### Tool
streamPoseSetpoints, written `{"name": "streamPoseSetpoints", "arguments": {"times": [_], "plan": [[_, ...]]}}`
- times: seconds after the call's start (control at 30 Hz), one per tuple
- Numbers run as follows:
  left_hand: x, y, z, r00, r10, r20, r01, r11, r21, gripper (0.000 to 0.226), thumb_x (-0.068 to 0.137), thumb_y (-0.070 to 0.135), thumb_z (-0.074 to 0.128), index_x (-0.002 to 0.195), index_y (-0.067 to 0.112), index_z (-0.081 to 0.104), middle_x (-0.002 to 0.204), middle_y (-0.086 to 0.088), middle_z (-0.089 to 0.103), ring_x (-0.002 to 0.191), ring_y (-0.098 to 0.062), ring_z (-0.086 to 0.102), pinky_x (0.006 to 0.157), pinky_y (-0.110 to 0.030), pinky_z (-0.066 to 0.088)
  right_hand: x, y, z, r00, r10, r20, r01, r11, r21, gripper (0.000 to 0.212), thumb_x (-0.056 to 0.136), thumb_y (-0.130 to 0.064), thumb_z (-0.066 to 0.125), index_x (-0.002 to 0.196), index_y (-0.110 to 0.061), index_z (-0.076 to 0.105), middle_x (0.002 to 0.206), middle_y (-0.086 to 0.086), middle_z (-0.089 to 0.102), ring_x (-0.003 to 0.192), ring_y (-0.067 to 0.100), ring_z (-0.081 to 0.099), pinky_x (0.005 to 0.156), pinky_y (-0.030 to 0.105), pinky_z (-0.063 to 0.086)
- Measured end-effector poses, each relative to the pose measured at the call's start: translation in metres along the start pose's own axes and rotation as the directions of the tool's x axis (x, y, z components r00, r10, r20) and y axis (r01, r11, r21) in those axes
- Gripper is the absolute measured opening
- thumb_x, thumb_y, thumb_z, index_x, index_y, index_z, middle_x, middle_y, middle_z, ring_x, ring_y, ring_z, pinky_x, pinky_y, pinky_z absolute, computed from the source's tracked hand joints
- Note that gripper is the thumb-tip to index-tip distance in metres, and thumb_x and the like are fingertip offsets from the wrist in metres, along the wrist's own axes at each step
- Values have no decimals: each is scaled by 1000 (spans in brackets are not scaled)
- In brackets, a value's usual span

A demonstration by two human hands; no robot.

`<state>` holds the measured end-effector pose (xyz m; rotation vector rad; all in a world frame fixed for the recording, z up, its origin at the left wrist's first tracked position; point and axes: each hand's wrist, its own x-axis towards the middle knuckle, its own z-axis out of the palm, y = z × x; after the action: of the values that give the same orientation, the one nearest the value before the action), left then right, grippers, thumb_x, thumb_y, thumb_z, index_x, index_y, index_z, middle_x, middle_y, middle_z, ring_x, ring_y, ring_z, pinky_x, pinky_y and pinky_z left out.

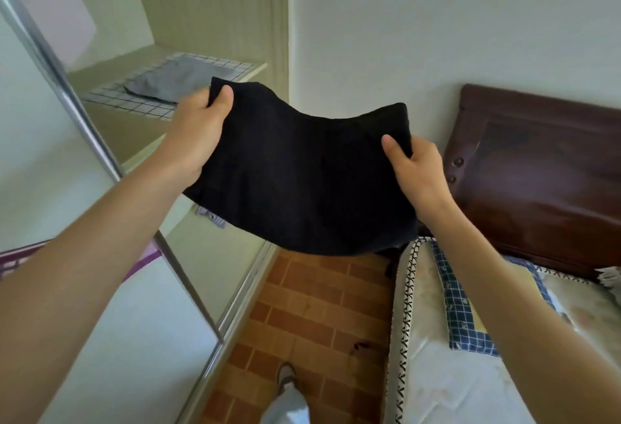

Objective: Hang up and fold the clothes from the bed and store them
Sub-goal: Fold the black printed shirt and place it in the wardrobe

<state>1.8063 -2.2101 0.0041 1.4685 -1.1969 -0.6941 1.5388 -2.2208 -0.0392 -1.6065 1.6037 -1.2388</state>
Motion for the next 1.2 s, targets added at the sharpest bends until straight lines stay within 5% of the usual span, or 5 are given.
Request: {"name": "streamPoseSetpoints", "arguments": {"times": [0.13,0.33,0.47,0.77,1.2], "plan": [[50,-18,11,1000,0,-16,0,1000,-14,24,103,39,43,103,24,61,95,12,64,86,-1,60,70,-19,47,56,7,27,999,-5,43,5,1000,-4,36,101,-32,53,84,-1,59,81,15,65,73,19,59,65,35,46],[143,-38,12,997,-28,-71,22,997,-79,24,103,40,43,100,27,64,101,10,68,95,-6,64,82,-27,51,157,-9,82,994,-52,97,54,999,-11,43,100,-34,53,98,8,61,97,25,68,89,39,66,81,54,54],[197,-44,10,992,-53,-115,42,995,-95,26,103,39,44,89,28,63,94,11,67,89,-4,64,75,-25,51,217,-17,117,989,-82,121,84,996,-16,43,100,-34,54,91,9,58,82,21,64,74,32,62,71,48,53],[287,-63,2,968,-82,-236,67,995,-71,28,103,37,44,84,25,62,85,11,67,76,-2,63,64,-22,47,318,-19,186,967,-121,226,120,993,18,41,100,-33,54,96,6,63,93,23,68,88,37,66,80,51,55],[421,-101,21,851,-177,-494,190,981,-24,24,103,40,40,97,32,61,105,8,64,96,-8,60,73,-23,44,518,-9,310,821,-269,505,217,963,160,38,100,-35,54,94,2,63,90,20,69,84,34,67,78,51,56]]}}
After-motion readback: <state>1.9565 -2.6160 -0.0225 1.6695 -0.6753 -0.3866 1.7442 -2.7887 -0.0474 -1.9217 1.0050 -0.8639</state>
